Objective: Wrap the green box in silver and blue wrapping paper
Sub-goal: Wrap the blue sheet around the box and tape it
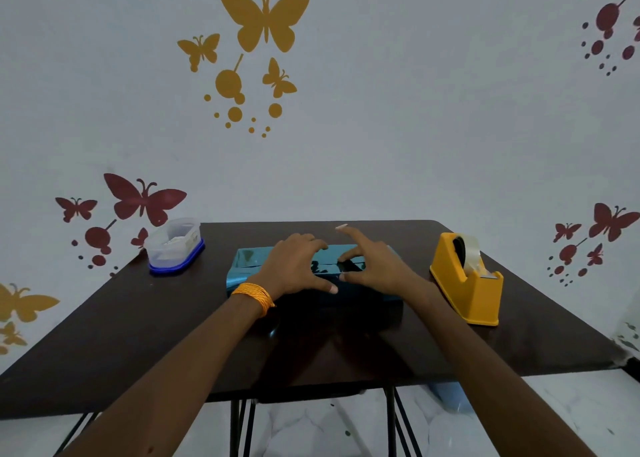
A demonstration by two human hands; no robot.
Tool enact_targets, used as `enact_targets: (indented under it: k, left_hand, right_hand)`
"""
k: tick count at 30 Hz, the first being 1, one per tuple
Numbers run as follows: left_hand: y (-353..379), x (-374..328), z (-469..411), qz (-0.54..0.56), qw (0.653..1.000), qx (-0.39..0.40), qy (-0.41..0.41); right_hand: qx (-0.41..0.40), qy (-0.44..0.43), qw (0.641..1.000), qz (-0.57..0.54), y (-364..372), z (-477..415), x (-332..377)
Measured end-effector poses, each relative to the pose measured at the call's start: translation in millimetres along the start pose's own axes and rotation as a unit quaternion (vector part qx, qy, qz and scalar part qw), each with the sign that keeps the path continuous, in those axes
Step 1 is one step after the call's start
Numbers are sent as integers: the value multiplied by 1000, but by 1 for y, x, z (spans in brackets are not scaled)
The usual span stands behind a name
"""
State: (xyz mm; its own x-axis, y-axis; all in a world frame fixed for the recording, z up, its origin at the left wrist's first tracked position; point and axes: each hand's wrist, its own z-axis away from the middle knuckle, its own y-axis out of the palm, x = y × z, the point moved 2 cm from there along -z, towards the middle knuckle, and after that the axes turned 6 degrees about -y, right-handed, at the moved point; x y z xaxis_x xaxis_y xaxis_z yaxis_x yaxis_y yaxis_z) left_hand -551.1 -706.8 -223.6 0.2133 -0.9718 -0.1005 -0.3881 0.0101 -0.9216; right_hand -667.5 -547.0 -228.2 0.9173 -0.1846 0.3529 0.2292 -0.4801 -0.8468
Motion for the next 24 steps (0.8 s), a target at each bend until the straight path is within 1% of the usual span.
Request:
enact_targets:
  k: [4,8,11,12,13,14,16,18,20,22,23,24]
  left_hand:
    - [-7,21,8,-27,999,32,-11]
    - [-5,24,14,-30,1000,4,-8]
    - [-4,23,13,-27,1000,-6,-14]
    - [-5,24,13,-10,1000,-6,-18]
    - [-6,25,13,36,999,-5,-31]
    - [-8,26,13,110,993,-7,-48]
    - [-14,23,12,271,959,-16,-80]
    - [-22,17,6,372,923,-36,-94]
    - [-31,9,-1,440,893,-29,-93]
    - [-39,2,-6,489,868,5,-90]
    - [-41,1,-9,499,862,23,-82]
    - [-44,-1,-10,497,865,35,-67]
  right_hand:
    - [-20,-18,999,31,3,3,5]
    - [-50,-17,997,54,10,5,9]
    - [-63,-16,997,49,12,5,10]
    - [-63,-15,997,41,11,4,9]
    - [-62,-14,998,29,10,4,9]
    - [-63,-11,998,18,9,3,9]
    - [-72,-12,997,-11,6,0,8]
    - [-90,-22,994,-53,5,-2,9]
    - [-101,-22,988,-115,3,-4,16]
    - [-115,-24,975,-188,1,-7,24]
    - [-125,-29,968,-214,0,-8,28]
    - [-135,-33,963,-229,0,-9,31]
